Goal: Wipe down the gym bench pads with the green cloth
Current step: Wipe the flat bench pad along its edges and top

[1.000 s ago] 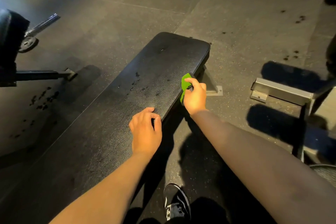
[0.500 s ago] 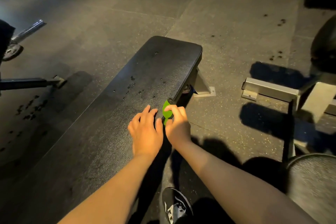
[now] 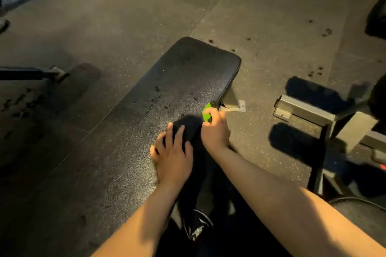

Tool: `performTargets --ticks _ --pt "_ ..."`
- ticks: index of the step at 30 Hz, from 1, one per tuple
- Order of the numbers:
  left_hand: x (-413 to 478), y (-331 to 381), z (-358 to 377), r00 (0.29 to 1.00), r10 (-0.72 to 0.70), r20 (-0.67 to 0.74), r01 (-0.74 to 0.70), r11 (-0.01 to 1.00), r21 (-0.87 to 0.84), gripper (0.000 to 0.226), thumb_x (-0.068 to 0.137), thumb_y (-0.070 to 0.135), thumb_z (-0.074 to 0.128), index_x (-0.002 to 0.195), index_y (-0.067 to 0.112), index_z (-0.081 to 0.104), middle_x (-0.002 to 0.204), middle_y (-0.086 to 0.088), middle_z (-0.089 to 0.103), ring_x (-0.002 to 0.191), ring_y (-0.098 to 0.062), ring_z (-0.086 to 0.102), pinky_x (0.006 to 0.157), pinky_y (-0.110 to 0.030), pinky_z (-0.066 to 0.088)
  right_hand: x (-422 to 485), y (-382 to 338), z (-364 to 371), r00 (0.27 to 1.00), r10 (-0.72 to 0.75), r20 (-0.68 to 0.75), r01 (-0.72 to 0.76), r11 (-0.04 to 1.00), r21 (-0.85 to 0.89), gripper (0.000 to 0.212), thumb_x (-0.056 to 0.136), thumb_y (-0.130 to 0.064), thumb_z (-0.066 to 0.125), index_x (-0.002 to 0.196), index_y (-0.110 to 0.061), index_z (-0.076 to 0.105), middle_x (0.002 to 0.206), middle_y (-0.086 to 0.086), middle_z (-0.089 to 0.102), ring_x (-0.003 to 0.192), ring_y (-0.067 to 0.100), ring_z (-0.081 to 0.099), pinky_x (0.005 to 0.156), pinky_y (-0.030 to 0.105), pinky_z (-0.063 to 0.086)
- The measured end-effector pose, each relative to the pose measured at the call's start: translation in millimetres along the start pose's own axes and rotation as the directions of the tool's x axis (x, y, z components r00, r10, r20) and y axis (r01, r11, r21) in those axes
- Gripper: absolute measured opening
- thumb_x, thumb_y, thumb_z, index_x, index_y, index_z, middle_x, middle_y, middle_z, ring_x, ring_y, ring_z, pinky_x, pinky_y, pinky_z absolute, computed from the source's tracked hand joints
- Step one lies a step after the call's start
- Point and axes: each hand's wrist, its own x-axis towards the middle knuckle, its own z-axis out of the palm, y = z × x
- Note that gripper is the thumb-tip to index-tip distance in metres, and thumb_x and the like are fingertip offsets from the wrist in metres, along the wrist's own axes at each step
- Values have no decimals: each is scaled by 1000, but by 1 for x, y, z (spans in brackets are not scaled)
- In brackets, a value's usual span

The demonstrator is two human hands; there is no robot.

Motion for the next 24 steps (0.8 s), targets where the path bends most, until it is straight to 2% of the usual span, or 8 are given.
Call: performTargets --ticks 2,5,7,11,14,17,21,24 --pt "1 0 -7 1000 6 23 -6 1000 30 53 100 44 45 151 40 33 166 8 17 146 -24 17 115 -57 13 -11 -5 -8 992 -61 112 79 984 -163 27 90 -13 53 116 -15 59 117 8 51 102 32 57 83 37 43" --pt "4 1 -11 994 13 108 -19 998 60 54 102 44 40 154 39 28 167 6 11 146 -26 13 114 -58 12 -22 -9 -23 918 -189 348 266 945 -189 28 87 -17 58 114 -22 62 115 5 55 104 27 58 89 38 48" --pt "1 2 -11 995 6 102 -11 999 49 53 102 44 40 153 38 29 167 5 11 147 -26 12 114 -58 12 -14 -11 -30 870 -191 454 320 920 -227 26 84 -19 59 109 -26 64 111 3 57 103 26 59 86 36 49" --pt "2 8 -5 999 -39 23 38 999 23 56 94 50 35 148 35 36 165 -1 18 147 -30 18 114 -60 16 25 -16 -32 943 -193 271 252 946 -204 21 84 -25 50 101 -27 63 104 4 51 94 31 55 75 37 46" --pt "4 9 -3 997 -59 -53 62 997 50 63 87 53 33 144 29 44 162 -5 29 145 -31 26 111 -58 21 39 -16 -25 935 -319 156 348 908 -231 34 87 -23 42 113 -25 64 111 5 51 103 28 48 86 41 44" --pt "1 10 -4 997 -71 -21 73 993 89 62 92 47 49 150 27 38 164 -3 23 148 -29 21 114 -57 18 22 -15 -14 861 -438 258 507 777 -372 35 93 -19 46 121 -22 66 119 3 55 111 27 45 97 38 40" --pt "2 8 -9 996 -78 40 77 997 6 74 93 31 58 157 22 21 167 2 8 151 -25 6 119 -54 4 -8 -11 -5 662 -580 475 726 654 -214 40 93 -18 47 129 -19 63 122 9 56 112 29 46 100 36 38" --pt "2 5 -10 996 -86 19 87 995 -54 68 100 47 47 158 22 21 167 5 11 151 -22 6 120 -51 1 5 -6 -9 623 -618 480 762 617 -195 41 89 -15 52 128 -18 63 120 12 53 106 32 47 90 41 43"
